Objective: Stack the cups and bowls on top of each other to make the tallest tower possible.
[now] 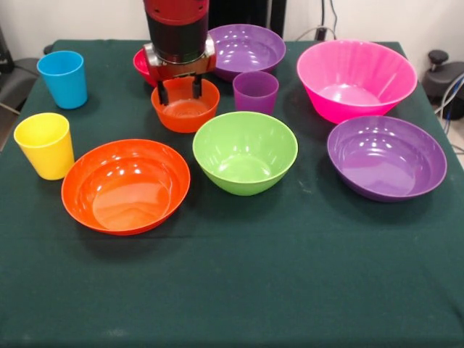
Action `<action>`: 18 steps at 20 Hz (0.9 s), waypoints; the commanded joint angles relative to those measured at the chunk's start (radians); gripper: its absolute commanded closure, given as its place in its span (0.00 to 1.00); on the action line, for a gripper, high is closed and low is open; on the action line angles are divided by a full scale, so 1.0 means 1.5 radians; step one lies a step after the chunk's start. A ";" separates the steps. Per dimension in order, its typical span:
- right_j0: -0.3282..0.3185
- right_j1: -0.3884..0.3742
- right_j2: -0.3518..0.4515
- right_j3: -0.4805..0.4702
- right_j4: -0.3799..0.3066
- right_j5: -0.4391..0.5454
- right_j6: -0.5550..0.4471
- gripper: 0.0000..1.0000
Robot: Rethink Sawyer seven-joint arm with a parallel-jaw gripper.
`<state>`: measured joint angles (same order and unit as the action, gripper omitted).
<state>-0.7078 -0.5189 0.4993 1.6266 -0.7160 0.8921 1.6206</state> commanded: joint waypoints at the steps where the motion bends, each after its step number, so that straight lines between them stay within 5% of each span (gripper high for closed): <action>1: 0.001 -0.011 0.017 0.000 -0.026 -0.018 -0.096 0.00; 18: -0.006 -0.053 0.008 0.035 -0.048 -0.059 -0.075 0.00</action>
<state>-0.7235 -0.6006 0.4995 1.6513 -0.7158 0.8830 1.6206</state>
